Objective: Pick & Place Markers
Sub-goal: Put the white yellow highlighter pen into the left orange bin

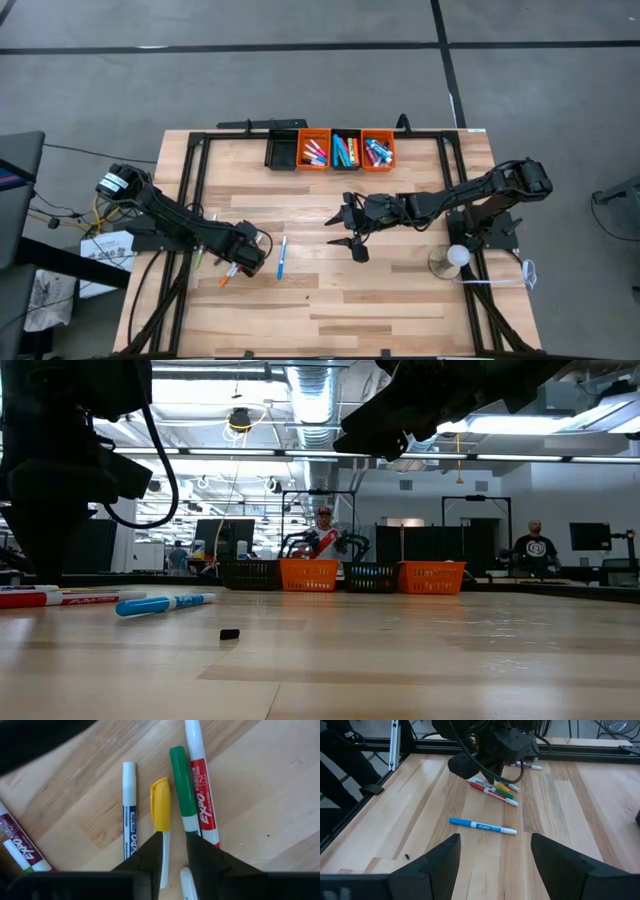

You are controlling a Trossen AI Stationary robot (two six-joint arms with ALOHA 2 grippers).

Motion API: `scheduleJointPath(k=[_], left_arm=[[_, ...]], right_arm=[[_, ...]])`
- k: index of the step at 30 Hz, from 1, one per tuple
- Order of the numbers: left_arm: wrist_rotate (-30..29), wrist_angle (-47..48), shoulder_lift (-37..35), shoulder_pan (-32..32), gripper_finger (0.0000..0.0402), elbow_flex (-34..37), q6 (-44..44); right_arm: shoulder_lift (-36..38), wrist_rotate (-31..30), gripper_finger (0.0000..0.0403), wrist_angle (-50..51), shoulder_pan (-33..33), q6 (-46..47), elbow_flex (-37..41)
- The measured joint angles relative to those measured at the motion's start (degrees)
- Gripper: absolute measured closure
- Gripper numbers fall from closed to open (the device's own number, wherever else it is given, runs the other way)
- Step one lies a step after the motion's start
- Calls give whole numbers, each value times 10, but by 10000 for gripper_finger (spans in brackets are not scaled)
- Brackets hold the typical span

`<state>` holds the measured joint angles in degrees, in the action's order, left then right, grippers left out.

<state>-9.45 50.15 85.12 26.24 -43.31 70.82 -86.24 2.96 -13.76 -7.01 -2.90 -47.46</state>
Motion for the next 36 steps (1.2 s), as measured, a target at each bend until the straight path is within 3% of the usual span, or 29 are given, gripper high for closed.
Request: scheduleJointPath(k=[11,21,31,36], left_arm=[[31,-23,-2,0,305,53,33],[26,-36,-2,0,305,56,23],[24,-44,-1,0,366,56,23],[23,-45,-1,0,351,56,25]], right_arm=[[0,0,171,0,0,0,0],[0,0,171,0,0,0,0],[0,0,171,0,0,0,0],[0,0,171,0,0,-1,0]])
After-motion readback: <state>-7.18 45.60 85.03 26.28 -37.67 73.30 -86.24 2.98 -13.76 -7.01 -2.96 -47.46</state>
